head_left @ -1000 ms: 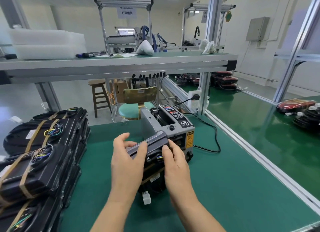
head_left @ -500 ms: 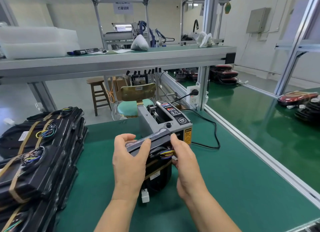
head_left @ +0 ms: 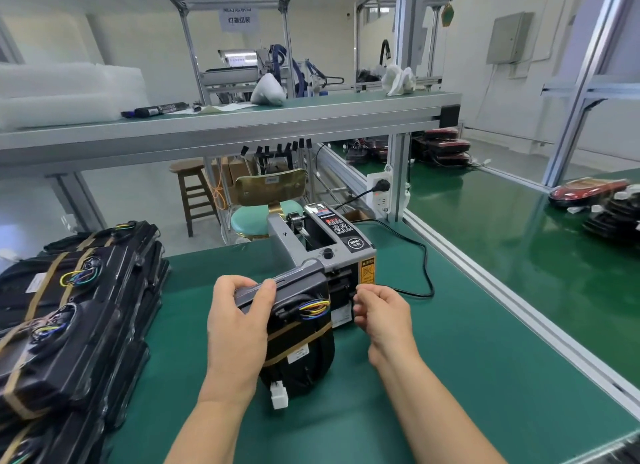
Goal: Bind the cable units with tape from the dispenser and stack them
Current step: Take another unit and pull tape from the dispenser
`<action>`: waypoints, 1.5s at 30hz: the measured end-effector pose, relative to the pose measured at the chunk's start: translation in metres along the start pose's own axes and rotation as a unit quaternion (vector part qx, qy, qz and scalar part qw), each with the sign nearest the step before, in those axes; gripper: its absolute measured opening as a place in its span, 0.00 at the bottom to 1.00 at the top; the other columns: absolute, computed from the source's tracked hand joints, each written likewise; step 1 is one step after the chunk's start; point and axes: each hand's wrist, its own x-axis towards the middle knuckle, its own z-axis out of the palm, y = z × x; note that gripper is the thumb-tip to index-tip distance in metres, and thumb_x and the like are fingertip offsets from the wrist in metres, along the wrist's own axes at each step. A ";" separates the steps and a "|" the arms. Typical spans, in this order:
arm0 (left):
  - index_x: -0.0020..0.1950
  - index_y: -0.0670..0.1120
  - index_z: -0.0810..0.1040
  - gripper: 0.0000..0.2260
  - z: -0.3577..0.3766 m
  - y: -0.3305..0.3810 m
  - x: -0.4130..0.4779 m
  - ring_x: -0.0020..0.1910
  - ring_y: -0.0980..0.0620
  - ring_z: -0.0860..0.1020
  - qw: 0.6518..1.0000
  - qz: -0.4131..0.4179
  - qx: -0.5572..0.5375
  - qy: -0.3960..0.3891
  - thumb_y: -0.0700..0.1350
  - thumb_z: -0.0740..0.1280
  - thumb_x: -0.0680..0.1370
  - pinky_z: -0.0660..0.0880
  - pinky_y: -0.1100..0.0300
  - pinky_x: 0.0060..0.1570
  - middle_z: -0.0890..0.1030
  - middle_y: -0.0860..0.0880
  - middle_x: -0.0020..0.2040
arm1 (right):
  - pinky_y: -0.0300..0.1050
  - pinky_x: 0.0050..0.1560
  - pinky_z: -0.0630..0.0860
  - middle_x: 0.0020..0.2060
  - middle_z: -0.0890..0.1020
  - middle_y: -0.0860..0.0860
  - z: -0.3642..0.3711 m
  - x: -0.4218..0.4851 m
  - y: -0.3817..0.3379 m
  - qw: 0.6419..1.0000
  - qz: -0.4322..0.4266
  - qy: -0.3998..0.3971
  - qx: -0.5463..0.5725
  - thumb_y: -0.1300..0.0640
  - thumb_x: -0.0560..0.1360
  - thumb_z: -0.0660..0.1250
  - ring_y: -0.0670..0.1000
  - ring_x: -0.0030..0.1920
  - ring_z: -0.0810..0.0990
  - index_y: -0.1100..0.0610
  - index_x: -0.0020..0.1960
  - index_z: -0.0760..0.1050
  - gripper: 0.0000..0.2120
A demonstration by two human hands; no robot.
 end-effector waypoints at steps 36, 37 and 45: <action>0.44 0.50 0.71 0.06 -0.014 -0.003 0.009 0.41 0.60 0.73 0.999 0.014 0.043 0.014 0.48 0.67 0.79 0.67 0.71 0.39 0.76 0.53 0.41 | 0.39 0.29 0.68 0.24 0.75 0.49 0.026 0.001 0.001 0.998 0.037 0.045 -0.014 0.62 0.72 0.68 0.47 0.27 0.70 0.59 0.34 0.76 0.08; 0.44 0.50 0.71 0.06 -0.015 -0.003 0.008 0.41 0.60 0.73 0.999 0.017 0.043 0.012 0.48 0.66 0.79 0.67 0.71 0.39 0.76 0.53 0.42 | 0.37 0.25 0.67 0.24 0.74 0.49 0.022 -0.001 0.001 0.998 0.051 0.038 0.015 0.62 0.73 0.68 0.46 0.25 0.69 0.59 0.33 0.75 0.10; 0.42 0.47 0.71 0.07 -0.013 0.004 0.002 0.33 0.62 0.69 1.000 0.010 0.016 0.017 0.43 0.60 0.81 0.66 0.74 0.33 0.73 0.49 0.38 | 0.32 0.20 0.65 0.26 0.77 0.48 0.008 -0.035 -0.020 0.985 0.087 -0.024 0.144 0.62 0.74 0.72 0.42 0.22 0.70 0.58 0.38 0.76 0.08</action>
